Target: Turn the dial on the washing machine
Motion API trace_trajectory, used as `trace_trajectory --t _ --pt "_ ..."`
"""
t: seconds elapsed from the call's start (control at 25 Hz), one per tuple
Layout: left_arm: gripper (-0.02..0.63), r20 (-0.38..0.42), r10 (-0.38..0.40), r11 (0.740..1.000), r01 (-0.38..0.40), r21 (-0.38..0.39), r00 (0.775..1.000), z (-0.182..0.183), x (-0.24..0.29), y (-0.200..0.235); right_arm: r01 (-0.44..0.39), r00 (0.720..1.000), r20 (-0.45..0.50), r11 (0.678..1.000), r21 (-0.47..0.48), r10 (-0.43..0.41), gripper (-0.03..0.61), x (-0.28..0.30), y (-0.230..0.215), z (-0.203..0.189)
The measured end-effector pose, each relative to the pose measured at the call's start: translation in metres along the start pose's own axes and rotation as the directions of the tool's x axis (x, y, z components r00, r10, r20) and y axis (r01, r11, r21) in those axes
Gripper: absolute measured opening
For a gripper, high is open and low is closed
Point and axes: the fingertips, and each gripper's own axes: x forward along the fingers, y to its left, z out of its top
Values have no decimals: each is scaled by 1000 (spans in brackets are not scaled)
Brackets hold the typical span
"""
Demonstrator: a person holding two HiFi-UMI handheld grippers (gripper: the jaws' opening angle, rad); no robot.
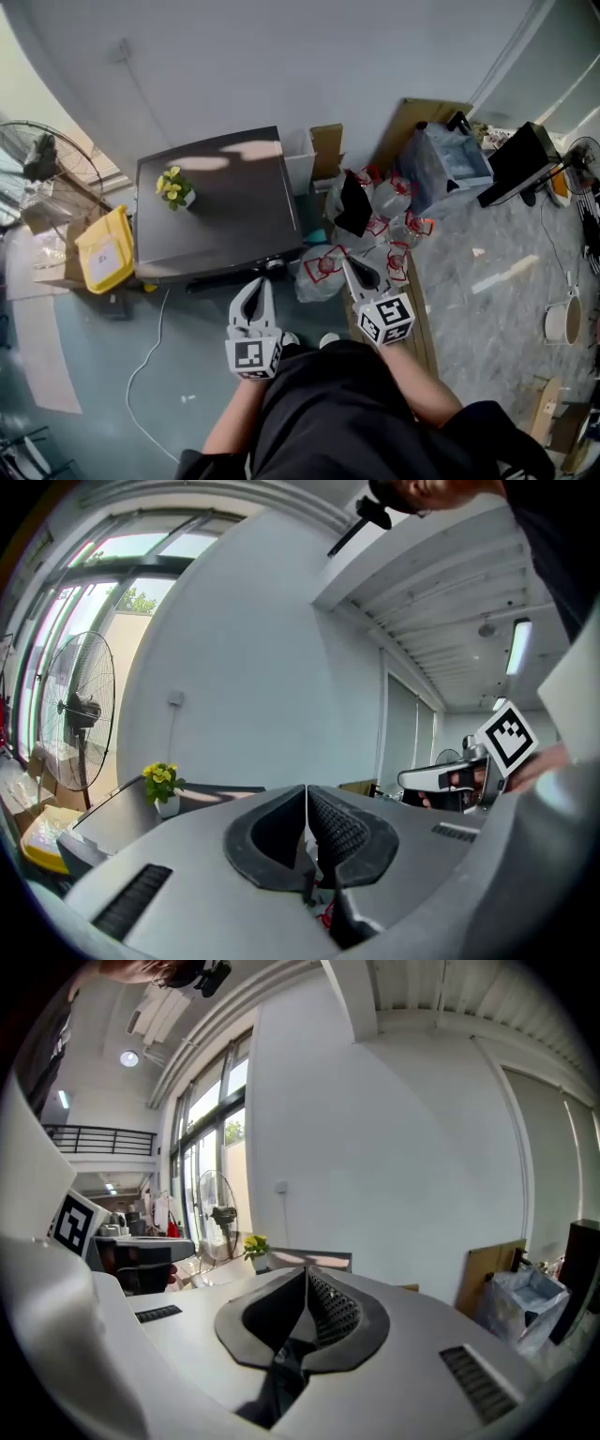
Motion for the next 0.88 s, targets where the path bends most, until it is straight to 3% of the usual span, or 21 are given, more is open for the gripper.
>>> trace_trajectory --t 0.48,0.72,0.88 --pt "8 87 7 1000 -8 15 996 17 -18 41 39 999 0 998 -41 -39 0 8 15 1" --pt "6 38 17 1000 -17 7 999 9 -27 39 47 999 12 997 -65 -46 0 -3 20 5" --pt "7 55 16 1000 -17 11 998 4 -31 35 45 999 16 997 -66 -44 0 -8 22 1"
